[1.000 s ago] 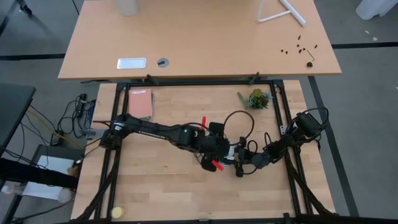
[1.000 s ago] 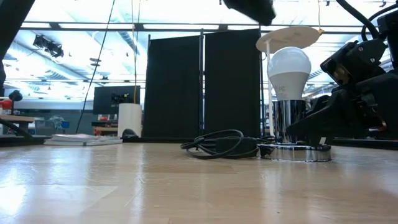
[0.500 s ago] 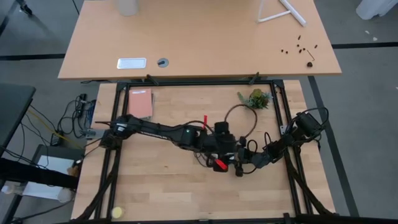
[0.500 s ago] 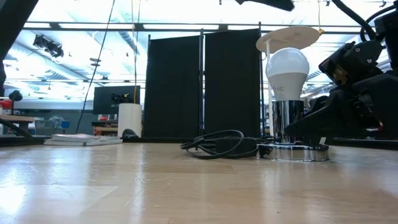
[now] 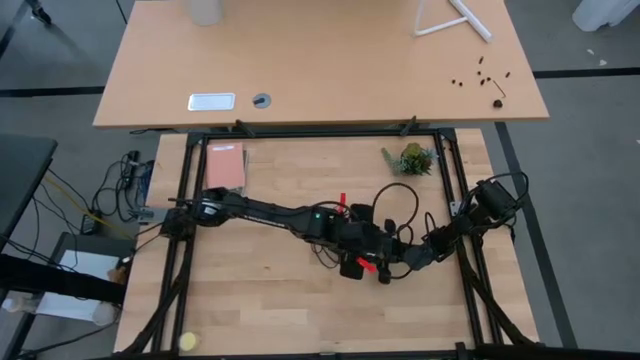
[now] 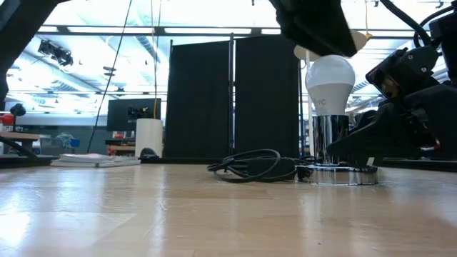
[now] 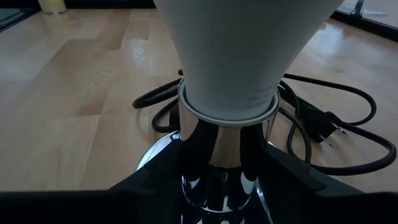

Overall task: Screw lightbulb
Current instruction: Insert the white lightbulb into the silver lamp

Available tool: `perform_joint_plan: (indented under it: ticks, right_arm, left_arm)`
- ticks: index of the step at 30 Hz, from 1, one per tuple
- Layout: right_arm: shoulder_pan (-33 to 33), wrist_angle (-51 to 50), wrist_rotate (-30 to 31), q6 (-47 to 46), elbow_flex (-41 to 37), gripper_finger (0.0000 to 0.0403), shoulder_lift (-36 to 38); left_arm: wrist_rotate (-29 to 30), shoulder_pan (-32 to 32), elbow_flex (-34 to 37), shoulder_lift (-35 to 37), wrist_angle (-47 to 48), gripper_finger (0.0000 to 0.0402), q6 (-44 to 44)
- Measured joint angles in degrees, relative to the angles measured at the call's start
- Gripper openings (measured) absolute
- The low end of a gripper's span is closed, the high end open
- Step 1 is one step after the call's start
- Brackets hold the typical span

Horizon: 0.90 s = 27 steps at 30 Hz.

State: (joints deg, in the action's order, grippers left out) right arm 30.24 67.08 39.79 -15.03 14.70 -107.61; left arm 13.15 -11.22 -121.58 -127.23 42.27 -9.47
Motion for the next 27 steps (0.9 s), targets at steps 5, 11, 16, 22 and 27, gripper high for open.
perform_joint_plan:
  ticks: [5, 11, 16, 22, 27]
  right_arm:
    - [0.0, 0.0, -0.2, 0.0, 0.0, 0.0186, 0.0]
    - [0.0, 0.0, -0.3, 0.0, 0.0, 0.0186, 0.0]
    - [0.0, 0.0, -0.4, 0.0, 0.0, 0.0186, 0.0]
    - [0.0, 0.2, -0.5, -0.1, -0.1, 0.0186, 0.0]
    - [0.0, -0.1, -0.5, -0.2, -0.1, 0.0186, 0.0]
  left_arm:
    - [2.4, 0.0, 0.0, -0.2, 1.1, 0.0330, 1.4]
    - [1.2, 0.0, 0.0, -1.7, 4.3, 0.0357, 1.9]
    - [0.9, 0.1, 0.0, -2.6, 4.1, 0.0360, 0.4]
    - [-1.0, 0.9, 0.0, -4.8, 3.5, 0.0360, 0.7]
    - [-1.0, 1.1, 0.0, -5.2, 2.6, 0.0353, -0.2]
